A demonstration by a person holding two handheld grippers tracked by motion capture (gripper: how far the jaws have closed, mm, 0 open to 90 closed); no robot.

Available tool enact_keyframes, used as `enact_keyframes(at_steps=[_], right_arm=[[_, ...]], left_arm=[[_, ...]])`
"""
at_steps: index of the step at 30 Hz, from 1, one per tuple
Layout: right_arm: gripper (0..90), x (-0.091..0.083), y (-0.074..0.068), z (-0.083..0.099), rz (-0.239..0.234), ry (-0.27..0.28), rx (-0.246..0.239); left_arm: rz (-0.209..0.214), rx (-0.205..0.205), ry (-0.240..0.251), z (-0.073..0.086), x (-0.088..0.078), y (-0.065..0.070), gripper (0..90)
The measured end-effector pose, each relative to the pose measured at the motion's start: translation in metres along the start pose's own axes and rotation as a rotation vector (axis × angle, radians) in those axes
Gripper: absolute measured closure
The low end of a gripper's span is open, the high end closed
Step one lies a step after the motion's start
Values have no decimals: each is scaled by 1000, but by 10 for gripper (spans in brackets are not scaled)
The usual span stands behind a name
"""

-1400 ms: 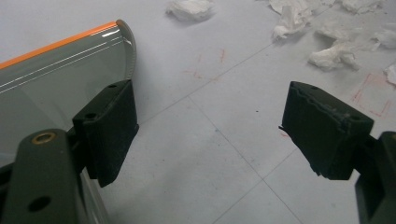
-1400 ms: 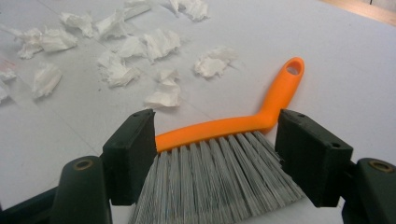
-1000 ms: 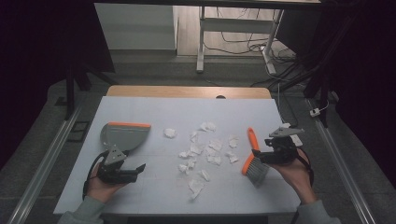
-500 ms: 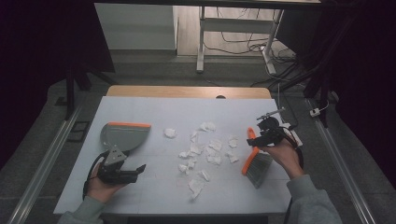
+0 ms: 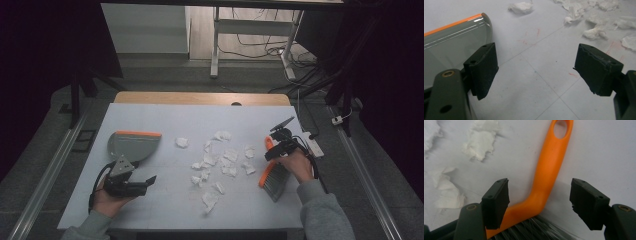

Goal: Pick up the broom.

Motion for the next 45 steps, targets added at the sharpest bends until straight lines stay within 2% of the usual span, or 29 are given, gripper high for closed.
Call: enact_keyframes(at_steps=[3, 7, 10, 12, 13, 14, 18, 24, 25, 29, 32, 36, 37, 38, 39, 41, 45], right_arm=[[361, 6, 0, 2, 27, -27, 15], [385, 9, 2, 4, 7, -28, 36], [406, 10, 2, 4, 17, -35, 50], [480, 11, 1, 3, 3, -47, 75], [480, 11, 1, 3, 3, -47, 75], [500, 14, -2, 2, 25, -54, 83], [538, 15, -4, -1, 45, -65, 112], [595, 16, -6, 0, 64, -40, 170], [634, 16, -8, -1, 76, -45, 181], [695, 17, -10, -3, 87, -47, 187], [704, 17, -12, -4, 98, -52, 186], [708, 16, -10, 0, 78, -22, 180], [709, 15, -8, 2, 58, -10, 163], [709, 15, -8, 2, 58, -10, 163], [709, 13, -6, 4, 34, -5, 139], [709, 12, -5, 6, 24, 0, 127], [710, 3, 0, 15, -53, 58, 92]], left_arm=[[0, 11, 0, 1, -1, 1, 197], [7, 2, -2, 0, 0, 0, 197], [3, 12, -7, 1, 1, 2, 197], [2, 10, -10, 1, 1, 2, 197], [3, 10, -10, 1, 1, 2, 197], [2, 10, -9, 1, 1, 2, 197], [4, 13, -10, 1, 1, 3, 197], [6, 22, -11, 1, 2, 6, 198], [6, 22, -11, 1, 2, 6, 198], [6, 17, -14, 1, 2, 6, 198], [6, 17, -16, 3, 2, 5, 198], [5, 10, -12, 4, 1, 3, 199], [4, 6, -12, 5, 1, 2, 200], [4, 4, -12, 5, 1, 2, 200], [3, 3, -12, 4, 2, 2, 200], [1, 3, -14, 4, 3, 2, 200], [-3, 7, -18, 4, 4, 2, 199]])
Point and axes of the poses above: each handheld gripper's, and its own axes: x roughly forward along the jaws, z roughly out of its underside, y roughly to its right, the point moved 1 cm from there along x, roughly forward along the jaws, and after that the axes turned 14 degrees about -z, right-handed, at the moved point
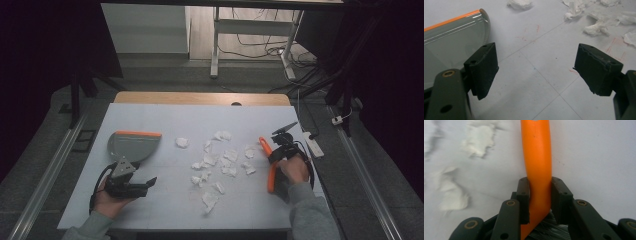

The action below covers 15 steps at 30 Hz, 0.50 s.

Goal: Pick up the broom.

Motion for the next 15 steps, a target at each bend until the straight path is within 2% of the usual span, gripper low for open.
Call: enact_keyframes(at_steps=[4, 9, 15], right_arm=[[711, -15, 4, 10, -68, 86, -24], [711, -32, 4, 19, -115, 168, -68], [711, -51, 7, 34, -196, 292, -86]], left_arm=[[-3, -4, 2, -1, 1, 0, 199], [-5, -2, -3, -1, 2, 1, 199], [-10, -11, -1, -1, 3, -1, 199]])
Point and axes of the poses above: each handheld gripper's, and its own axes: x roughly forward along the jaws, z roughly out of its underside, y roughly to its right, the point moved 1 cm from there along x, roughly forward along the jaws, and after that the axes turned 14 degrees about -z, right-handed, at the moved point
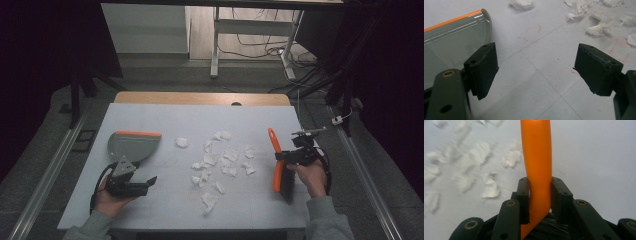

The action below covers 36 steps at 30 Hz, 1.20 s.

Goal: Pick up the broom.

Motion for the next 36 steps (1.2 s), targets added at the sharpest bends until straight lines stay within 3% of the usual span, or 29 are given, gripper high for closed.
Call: enact_keyframes(at_steps=[4, 7, 14, 20, 27, 36], right_arm=[[711, -12, -4, 4, -55, 80, -17], [711, -13, -7, 3, -73, 95, -33], [711, -22, -20, -5, -141, 197, -70], [710, -20, -29, -8, -184, 232, -93], [710, -11, -46, -15, -260, 275, -104], [709, 2, -62, -18, -278, 303, -119]], left_arm=[[0, 1, -8, -1, 3, 1, 199], [2, 3, -9, -2, 4, 3, 199], [-5, 2, -4, -7, 5, 5, 202], [-6, 1, -5, -14, 7, 10, 202], [40, 49, 32, -37, 10, 38, 202], [93, 91, 52, -62, 19, 66, 203]])
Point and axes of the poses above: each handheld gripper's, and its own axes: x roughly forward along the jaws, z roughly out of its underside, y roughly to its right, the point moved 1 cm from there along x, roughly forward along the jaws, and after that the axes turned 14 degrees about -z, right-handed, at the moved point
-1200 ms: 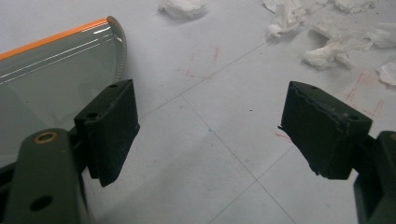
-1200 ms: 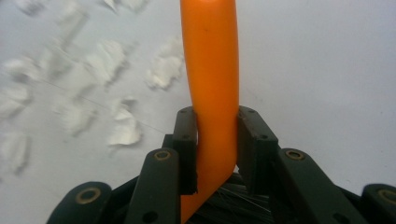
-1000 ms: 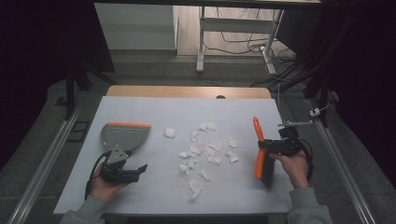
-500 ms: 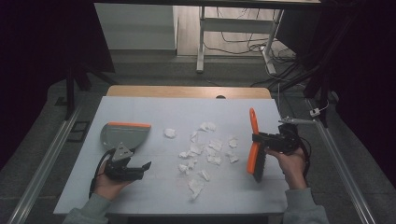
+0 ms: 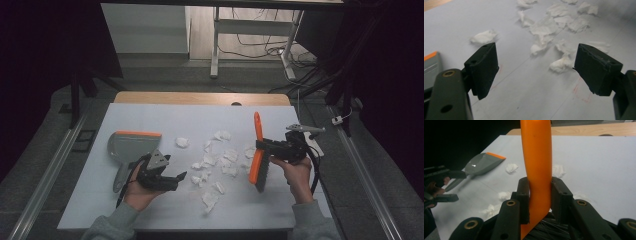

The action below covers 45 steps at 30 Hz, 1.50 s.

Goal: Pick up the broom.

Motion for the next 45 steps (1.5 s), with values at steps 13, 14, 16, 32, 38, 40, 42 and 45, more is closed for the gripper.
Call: enact_keyframes(at_steps=[13, 14, 16, 32, 38, 40, 42, 45], right_arm=[[709, 18, -16, 1, -1, 62, -2], [709, 20, -17, 1, -4, 66, -3], [709, 23, -20, 2, -9, 73, -4], [708, 48, -36, 7, 0, 172, -3], [708, 60, -43, 14, -4, 213, 6], [708, 65, -45, 17, -5, 235, 14], [708, 66, -47, 18, -12, 254, 23], [708, 67, -48, 19, -8, 267, 22]], left_arm=[[91, 42, 30, -25, 9, 34, 204], [99, 45, 32, -27, 9, 37, 203], [111, 55, 33, -29, 11, 43, 204], [192, 97, 56, -48, 26, 84, 207], [174, 76, 74, -51, 34, 89, 221], [163, 65, 85, -51, 36, 90, 242], [154, 52, 92, -50, 39, 90, 266], [138, 43, 101, -49, 44, 92, 297]])
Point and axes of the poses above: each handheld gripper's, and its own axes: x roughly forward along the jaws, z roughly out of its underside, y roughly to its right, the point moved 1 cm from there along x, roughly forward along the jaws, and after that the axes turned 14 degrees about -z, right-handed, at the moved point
